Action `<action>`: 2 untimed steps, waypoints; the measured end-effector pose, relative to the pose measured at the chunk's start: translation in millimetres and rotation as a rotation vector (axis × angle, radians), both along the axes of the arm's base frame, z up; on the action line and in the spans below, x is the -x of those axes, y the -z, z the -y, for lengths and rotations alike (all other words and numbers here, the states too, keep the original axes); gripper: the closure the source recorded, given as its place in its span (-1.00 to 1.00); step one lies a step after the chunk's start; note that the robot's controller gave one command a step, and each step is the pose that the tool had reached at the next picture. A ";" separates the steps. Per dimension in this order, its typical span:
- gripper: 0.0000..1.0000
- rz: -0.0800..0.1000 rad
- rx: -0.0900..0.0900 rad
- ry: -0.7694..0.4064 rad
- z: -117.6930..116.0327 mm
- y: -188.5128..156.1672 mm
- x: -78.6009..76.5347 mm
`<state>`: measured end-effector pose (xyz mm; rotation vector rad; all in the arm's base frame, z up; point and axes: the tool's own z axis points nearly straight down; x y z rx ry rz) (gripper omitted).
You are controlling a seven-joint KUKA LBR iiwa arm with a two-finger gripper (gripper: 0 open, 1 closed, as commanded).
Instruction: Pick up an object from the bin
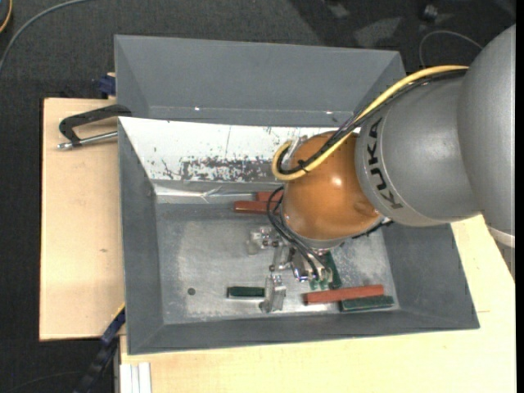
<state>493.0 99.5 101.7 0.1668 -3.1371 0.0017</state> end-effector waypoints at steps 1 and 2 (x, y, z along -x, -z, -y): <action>-1.00 0.004 -0.004 0.084 -26.7 1.2 -2.6; -1.00 -0.003 -0.001 -0.034 -14.2 32.4 2.1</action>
Offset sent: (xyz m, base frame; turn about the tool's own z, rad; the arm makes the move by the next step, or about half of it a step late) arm 0.0019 0.0248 -0.0017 0.0861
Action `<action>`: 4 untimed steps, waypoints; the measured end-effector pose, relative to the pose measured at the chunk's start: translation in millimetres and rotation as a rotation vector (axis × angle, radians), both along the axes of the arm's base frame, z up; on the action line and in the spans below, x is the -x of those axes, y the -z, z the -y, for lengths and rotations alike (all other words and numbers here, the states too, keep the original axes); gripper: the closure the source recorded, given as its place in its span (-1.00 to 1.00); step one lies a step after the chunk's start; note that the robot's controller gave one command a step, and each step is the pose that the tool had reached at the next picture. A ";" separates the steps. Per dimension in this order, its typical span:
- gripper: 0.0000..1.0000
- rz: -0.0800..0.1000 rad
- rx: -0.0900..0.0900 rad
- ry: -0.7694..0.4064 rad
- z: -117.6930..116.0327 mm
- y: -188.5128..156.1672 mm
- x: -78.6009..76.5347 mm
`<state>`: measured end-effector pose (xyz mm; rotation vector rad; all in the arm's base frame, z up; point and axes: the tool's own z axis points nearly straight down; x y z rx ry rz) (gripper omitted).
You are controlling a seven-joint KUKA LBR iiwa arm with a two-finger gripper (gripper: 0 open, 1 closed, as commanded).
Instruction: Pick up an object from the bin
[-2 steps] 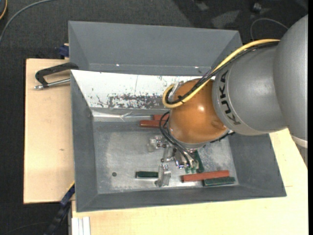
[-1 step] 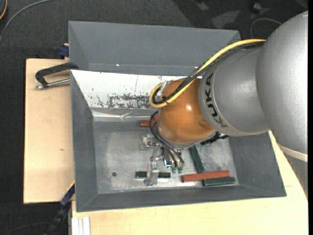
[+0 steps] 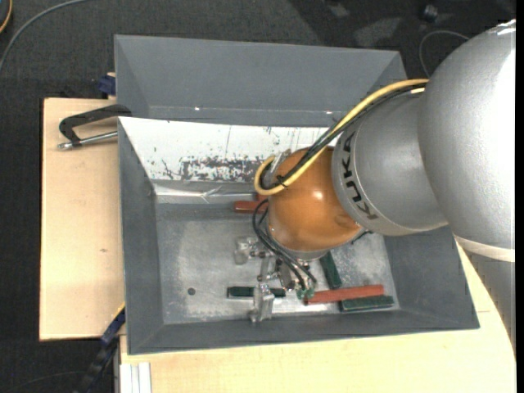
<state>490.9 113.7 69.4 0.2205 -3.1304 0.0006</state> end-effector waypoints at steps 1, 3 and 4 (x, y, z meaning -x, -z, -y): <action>-1.00 0.002 -0.001 0.001 -0.7 -0.4 -0.3; 1.00 0.011 -0.003 0.002 -1.6 -31.7 -1.9; 1.00 0.016 -0.004 0.003 -3.0 -108.6 -4.7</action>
Offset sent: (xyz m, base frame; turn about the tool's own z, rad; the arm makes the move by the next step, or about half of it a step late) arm 0.0000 0.0000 0.0000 0.0000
